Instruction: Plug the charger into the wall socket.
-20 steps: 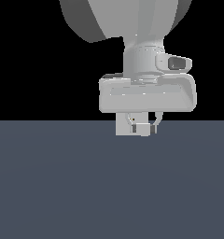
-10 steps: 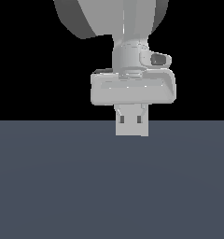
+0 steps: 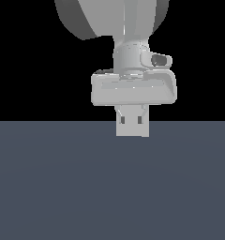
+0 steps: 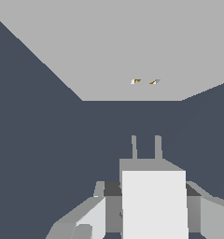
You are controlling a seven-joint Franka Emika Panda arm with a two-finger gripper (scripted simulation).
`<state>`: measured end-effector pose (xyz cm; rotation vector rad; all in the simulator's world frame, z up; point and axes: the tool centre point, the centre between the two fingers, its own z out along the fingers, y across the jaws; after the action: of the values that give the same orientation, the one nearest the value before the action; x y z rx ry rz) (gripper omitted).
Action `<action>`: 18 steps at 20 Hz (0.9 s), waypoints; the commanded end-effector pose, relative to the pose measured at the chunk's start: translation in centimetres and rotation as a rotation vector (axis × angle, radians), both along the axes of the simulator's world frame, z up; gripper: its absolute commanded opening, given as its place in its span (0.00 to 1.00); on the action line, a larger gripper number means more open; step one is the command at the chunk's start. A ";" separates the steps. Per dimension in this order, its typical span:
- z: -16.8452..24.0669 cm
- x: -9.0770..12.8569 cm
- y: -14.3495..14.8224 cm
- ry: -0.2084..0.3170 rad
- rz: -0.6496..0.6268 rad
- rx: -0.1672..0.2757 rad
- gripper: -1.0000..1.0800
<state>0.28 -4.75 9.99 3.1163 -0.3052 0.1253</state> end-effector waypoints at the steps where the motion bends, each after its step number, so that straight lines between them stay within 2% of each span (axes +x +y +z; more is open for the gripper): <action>1: 0.0 0.2 0.0 0.000 0.000 0.000 0.00; 18: 0.0 4.6 -0.9 0.000 0.000 0.000 0.00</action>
<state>4.62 -5.64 9.98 3.1162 -0.3055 0.1256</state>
